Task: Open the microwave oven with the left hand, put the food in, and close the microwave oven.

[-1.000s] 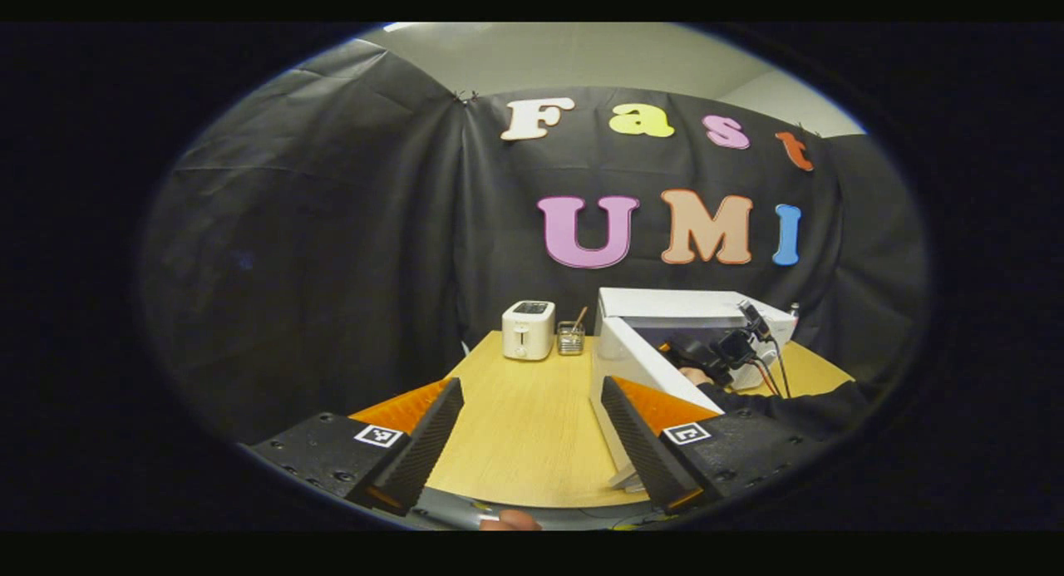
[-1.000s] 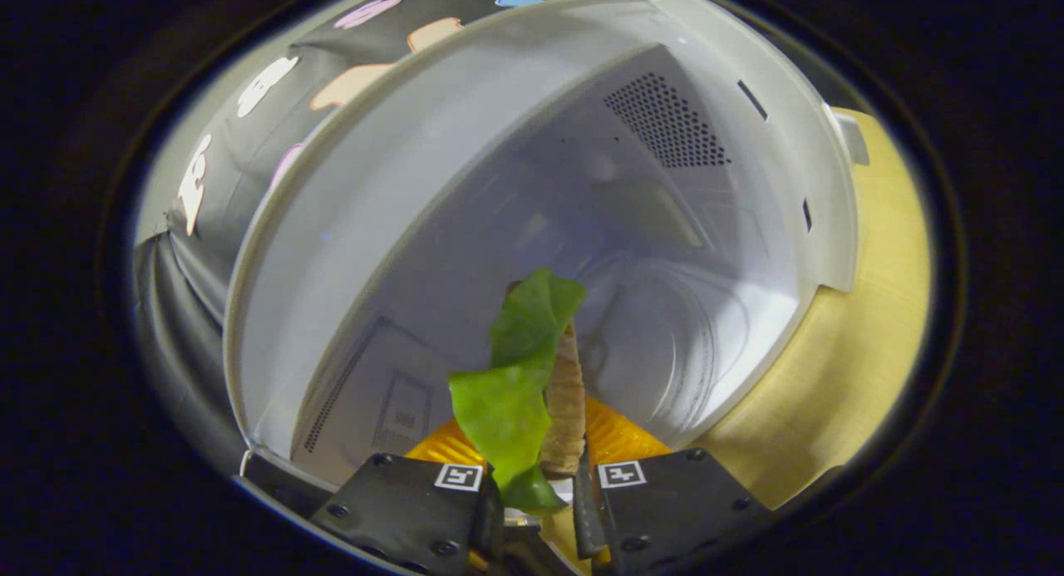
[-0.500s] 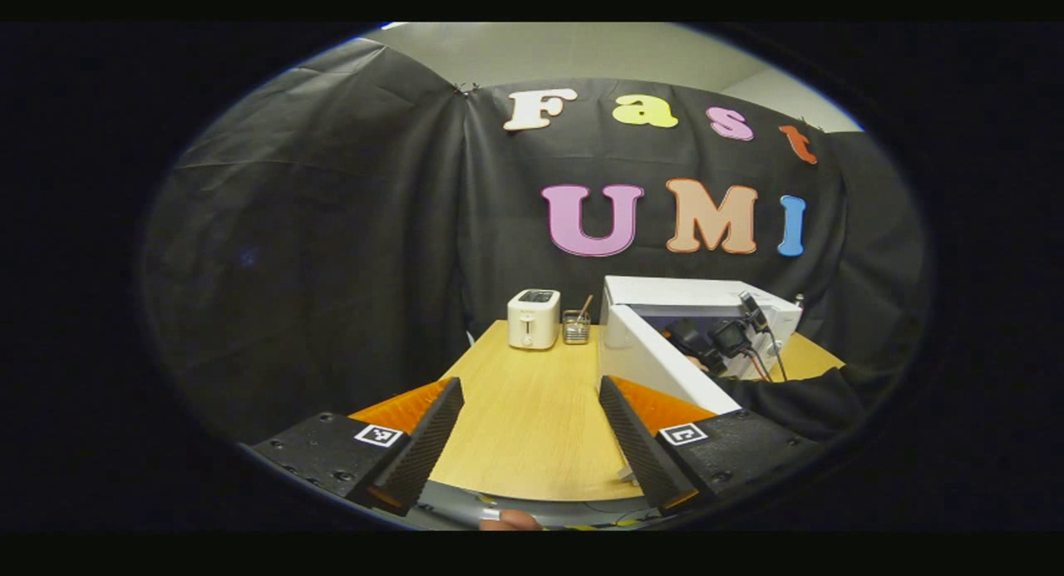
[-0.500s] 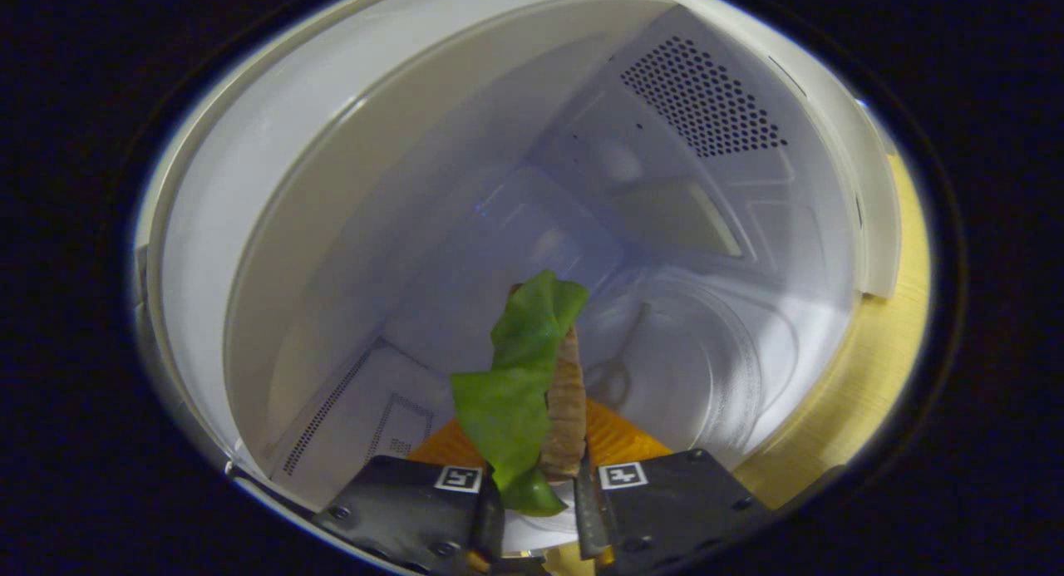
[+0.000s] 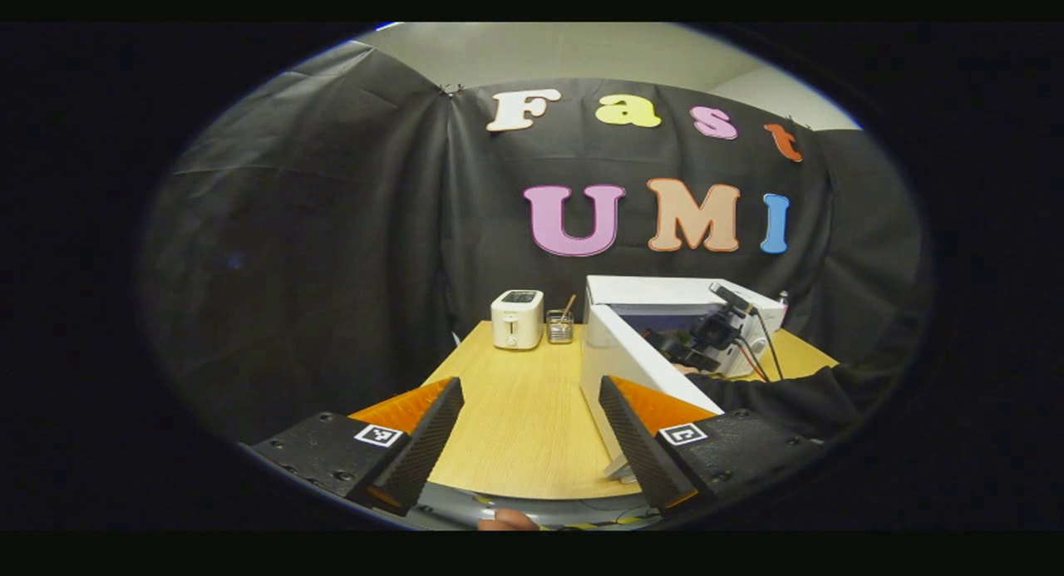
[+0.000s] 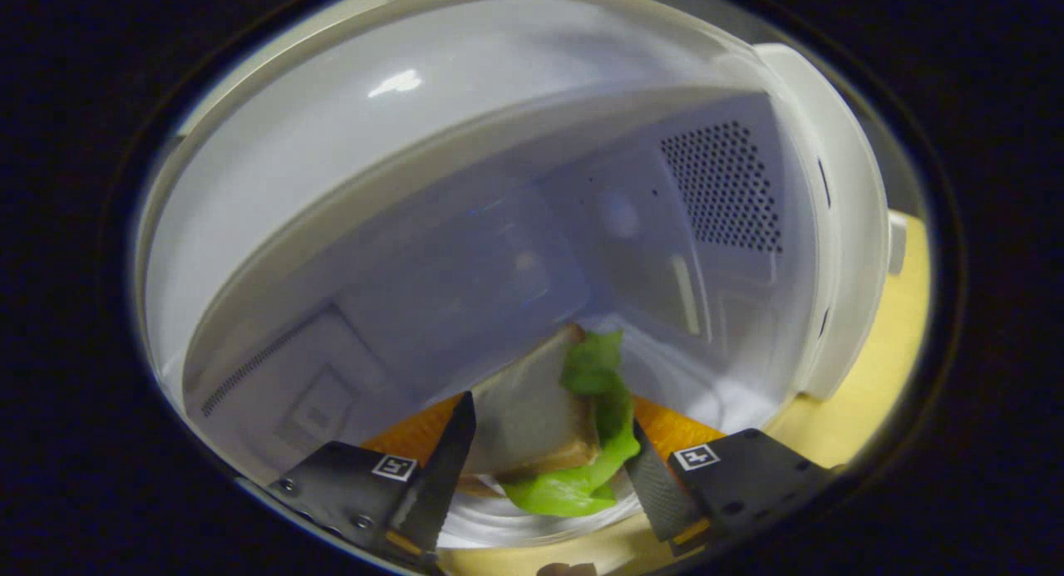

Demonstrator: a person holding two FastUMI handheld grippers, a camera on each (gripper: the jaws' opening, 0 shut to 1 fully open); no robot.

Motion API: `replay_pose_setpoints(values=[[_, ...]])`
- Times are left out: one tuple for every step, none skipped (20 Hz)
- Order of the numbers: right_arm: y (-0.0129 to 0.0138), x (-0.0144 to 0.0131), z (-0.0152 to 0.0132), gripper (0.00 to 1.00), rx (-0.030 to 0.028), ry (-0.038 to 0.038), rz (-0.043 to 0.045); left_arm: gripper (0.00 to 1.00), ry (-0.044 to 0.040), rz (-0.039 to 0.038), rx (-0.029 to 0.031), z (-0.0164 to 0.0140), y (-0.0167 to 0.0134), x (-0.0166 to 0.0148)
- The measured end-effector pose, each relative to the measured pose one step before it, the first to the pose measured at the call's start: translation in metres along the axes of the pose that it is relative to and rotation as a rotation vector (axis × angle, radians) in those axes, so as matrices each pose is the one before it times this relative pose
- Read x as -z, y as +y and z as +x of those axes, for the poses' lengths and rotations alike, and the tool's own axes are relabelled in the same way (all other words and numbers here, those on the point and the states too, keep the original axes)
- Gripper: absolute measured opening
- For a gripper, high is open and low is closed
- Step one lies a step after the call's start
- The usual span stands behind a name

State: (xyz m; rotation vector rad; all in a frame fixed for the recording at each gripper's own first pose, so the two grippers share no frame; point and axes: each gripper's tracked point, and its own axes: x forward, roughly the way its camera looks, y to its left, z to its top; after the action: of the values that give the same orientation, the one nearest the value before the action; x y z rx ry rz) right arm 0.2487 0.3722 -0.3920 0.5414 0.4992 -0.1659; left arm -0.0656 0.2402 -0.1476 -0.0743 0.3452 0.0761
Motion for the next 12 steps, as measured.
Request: replay_pose_setpoints(values=[[-0.00714,-0.0017,0.00174,0.84,0.0127,-0.00091,-0.03385,0.96,0.00169,0.00381,0.00708,-0.00014,-0.00275,-0.00073],[-0.00582,-0.00141,0.00218,0.91,0.0037,0.00956,-0.02933,0.94,-0.00187,0.0039,0.00518,-0.00037,-0.00213,-0.00031],[0.00032,-0.00123,-0.0037,1.0,-0.00688,0.0039,-0.0214,0.96,-0.00692,0.00229,0.00722,-0.00101,-0.00254,-0.00307],[-0.00156,-0.00303,-0.00272,1.0,-0.00103,-0.00378,-0.03582,0.96,-0.00594,-0.00056,0.00966,0.00028,-0.004,-0.00168],[-0.00292,-0.0041,-0.00277,1.0,-0.00298,-0.01388,-0.03969,0.96,-0.00379,-0.00111,0.00703,-0.00051,-0.003,-0.00115],[0.00033,-0.00566,-0.0034,1.0,-0.01687,-0.0047,-0.02879,0.96,0.00151,-0.00015,0.00692,-0.00024,-0.00272,0.00075],[0.00091,-0.00382,-0.00464,1.0,-0.01647,-0.00956,-0.01799,0.96,-0.00466,-0.00137,0.00442,-0.00172,-0.00192,-0.00063],[0.00026,-0.00953,-0.00713,1.0,-0.01891,-0.02011,-0.01886,0.96,-0.00326,-0.00262,0.0051,-0.0013,-0.00105,-0.00074],[0.00138,-0.00614,-0.00523,0.95,-0.02074,-0.01934,-0.01692,0.95,-0.00075,-0.0018,0.00199,-0.0015,-0.00045,-0.00069],[0.00311,-0.00558,-0.00431,0.91,-0.02638,-0.00784,-0.01291,0.95,-0.00231,-0.00177,0.00112,-0.00059,-0.00126,0.0003],[-0.00078,-0.00329,-0.00679,0.91,-0.01381,0.00174,-0.01276,0.95,-0.00404,-0.00191,0.0017,-0.00099,-0.00041,-0.001],[-0.00098,-0.00338,-0.00736,0.91,-0.01275,0.0023,-0.01111,0.95,-0.00528,0.00019,0.00102,-0.00038,0.00048,-0.00006]])
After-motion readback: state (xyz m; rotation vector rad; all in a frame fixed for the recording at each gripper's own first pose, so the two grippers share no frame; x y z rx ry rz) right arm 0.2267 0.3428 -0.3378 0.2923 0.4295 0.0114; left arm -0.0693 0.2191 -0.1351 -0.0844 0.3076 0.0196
